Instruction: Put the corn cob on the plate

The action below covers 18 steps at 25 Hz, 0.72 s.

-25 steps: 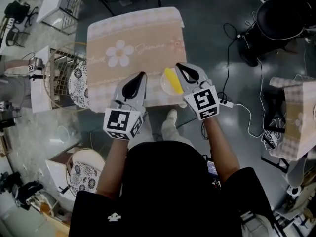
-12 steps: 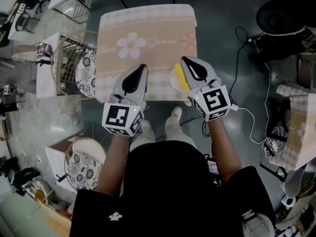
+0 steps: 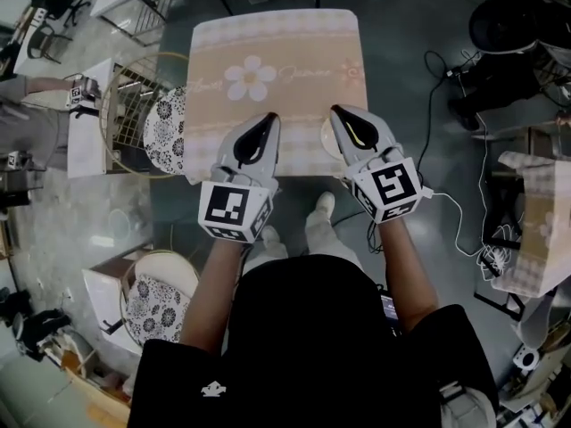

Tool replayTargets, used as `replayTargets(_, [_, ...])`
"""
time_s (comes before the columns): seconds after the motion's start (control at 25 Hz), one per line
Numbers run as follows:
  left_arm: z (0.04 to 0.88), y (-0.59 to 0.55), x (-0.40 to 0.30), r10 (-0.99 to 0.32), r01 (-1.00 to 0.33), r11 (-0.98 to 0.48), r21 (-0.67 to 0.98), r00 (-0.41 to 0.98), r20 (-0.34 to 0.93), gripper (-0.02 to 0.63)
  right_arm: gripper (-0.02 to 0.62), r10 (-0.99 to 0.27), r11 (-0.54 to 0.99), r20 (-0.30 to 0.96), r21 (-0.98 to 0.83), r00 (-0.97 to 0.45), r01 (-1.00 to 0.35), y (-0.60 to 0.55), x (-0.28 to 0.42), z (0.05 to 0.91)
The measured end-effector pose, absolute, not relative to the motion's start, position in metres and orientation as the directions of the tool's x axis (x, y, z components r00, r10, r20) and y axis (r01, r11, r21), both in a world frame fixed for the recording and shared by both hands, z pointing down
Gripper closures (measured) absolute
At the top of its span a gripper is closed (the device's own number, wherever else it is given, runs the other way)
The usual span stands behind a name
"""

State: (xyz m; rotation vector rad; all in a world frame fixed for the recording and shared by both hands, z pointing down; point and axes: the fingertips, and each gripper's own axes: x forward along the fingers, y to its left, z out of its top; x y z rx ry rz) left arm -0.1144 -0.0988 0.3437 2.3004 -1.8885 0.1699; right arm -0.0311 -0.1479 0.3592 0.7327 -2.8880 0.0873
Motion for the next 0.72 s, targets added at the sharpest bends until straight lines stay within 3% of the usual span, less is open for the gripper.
replayTargets(0.72, [0.327,-0.028,-0.139,-0.959,-0.966,-0.246,0.074,0.254,0.123,0.598,0.594,-0.526,0.849,0.158,0.035,-0.835,-0.528,-0.070,-0.052,0.333])
